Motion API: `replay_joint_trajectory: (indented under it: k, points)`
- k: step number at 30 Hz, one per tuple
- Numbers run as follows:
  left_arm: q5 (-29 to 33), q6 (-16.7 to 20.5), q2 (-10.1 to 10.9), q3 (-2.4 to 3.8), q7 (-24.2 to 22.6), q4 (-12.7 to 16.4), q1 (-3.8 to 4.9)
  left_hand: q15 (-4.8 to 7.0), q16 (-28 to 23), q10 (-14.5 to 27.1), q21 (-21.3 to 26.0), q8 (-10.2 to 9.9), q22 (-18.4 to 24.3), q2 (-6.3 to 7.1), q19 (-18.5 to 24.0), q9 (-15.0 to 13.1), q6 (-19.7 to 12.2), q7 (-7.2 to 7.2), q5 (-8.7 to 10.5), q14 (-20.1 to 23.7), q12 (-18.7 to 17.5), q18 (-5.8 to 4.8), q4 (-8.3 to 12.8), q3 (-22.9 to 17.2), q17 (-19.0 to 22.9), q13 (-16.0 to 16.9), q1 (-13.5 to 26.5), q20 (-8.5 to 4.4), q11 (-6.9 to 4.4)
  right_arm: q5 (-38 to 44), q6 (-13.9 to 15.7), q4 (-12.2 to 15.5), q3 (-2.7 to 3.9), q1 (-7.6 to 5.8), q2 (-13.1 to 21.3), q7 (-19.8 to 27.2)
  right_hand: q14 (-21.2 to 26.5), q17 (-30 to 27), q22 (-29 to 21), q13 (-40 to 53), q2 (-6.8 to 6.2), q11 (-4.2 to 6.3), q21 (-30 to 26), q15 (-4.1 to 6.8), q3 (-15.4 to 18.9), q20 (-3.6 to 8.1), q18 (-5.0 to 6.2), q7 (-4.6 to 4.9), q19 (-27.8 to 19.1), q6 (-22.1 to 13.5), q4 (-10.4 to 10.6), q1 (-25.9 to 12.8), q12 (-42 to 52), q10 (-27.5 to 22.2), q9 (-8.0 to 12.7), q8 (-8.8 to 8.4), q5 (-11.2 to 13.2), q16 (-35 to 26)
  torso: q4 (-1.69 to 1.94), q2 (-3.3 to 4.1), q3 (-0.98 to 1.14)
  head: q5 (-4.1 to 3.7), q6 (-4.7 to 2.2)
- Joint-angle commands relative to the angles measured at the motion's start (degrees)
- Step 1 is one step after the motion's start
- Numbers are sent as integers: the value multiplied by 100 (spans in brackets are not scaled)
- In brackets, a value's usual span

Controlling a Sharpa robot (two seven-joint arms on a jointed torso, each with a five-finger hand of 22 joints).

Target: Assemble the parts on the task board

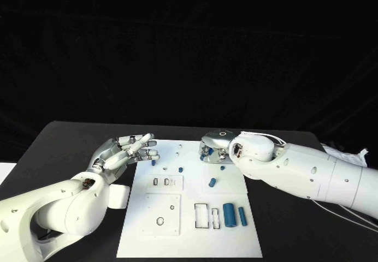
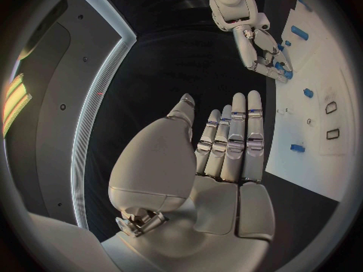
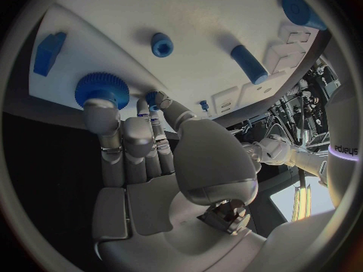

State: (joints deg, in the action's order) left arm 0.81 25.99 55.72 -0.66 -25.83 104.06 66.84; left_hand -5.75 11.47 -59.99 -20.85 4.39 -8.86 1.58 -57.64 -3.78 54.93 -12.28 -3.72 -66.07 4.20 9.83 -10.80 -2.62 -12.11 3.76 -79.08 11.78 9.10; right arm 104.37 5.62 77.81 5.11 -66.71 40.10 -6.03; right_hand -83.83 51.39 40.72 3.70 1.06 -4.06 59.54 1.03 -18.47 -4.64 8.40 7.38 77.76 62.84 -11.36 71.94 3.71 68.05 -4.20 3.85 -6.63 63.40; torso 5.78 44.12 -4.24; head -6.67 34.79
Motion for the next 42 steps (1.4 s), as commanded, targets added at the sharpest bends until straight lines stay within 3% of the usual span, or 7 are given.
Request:
replay_joint_trajectory:
  k: [1,7,12,21,31,35,42]
  points:
    - [14,-126,6,7,6,26,12,-24,-25,7,-34,-25,-4,-53,-40,7,-2,-36,22,-23,-21,55,36,0,-10,-6,-18,14,31,84,-206,-40,-3,2,-27,-9,-170,54,75,5,14,5,73,9,-69,-2,-48,1,-33,52,24,1,-13,44,-11,17,17,56,11,33,-1,3,2]
    - [14,-133,12,10,12,33,15,-25,-27,10,-35,-28,-4,-55,-40,7,-3,-38,21,-23,-24,55,42,-2,-14,-6,-23,15,32,66,-60,-74,-3,2,-47,6,-145,104,191,8,-17,20,197,19,-238,2,-54,-6,-75,136,98,15,-11,127,-24,24,22,127,21,42,-7,-7,18]
    - [14,-137,25,11,14,33,17,-26,-31,14,-36,-33,-4,-60,-39,6,-6,-39,20,-25,-29,55,51,-5,-19,-5,-32,15,34,-92,991,18,3,3,-2,58,-141,211,372,38,55,61,355,51,-490,36,-67,-7,-85,311,140,148,26,352,-71,80,199,232,31,61,-10,-12,15]
    - [14,-149,28,11,23,31,18,-27,-34,17,-37,-37,-4,-63,-39,6,-7,-39,20,-26,-33,55,59,-7,-23,-5,-40,16,34,-269,1814,81,48,2,-75,-27,-137,253,451,38,18,66,431,52,-604,55,-75,-2,-98,360,163,178,0,404,-96,83,187,278,42,73,-23,16,-55]
    - [14,-175,-4,12,31,35,19,-29,-41,20,-36,-40,-3,-64,-35,5,-8,-39,20,-21,-36,54,68,-9,-27,-5,-48,17,35,-214,1773,-259,56,-23,-499,-186,-134,280,496,22,-39,50,479,41,-665,48,-82,12,-116,335,218,147,-23,362,-100,49,214,310,72,93,-35,23,-133]
    - [14,-183,-10,12,35,40,20,-29,-41,20,-36,-40,-3,-64,-35,5,-8,-39,20,-21,-36,54,68,-9,-27,-5,-48,17,35,-190,1587,-414,56,-26,-674,-188,-134,298,512,17,-65,42,496,36,-683,42,-84,14,-123,324,244,129,-25,341,-101,35,221,328,99,109,-42,23,-113]
    - [14,-190,-13,13,38,53,26,-29,-41,20,-36,-40,-3,-64,-35,5,-8,-39,20,-21,-36,54,68,-9,-27,-5,-48,17,35,-114,1360,-658,49,-25,-890,-253,-133,298,525,16,-80,39,508,33,-691,39,-85,15,-127,320,262,117,-24,332,-103,29,233,332,88,121,-43,37,-107]
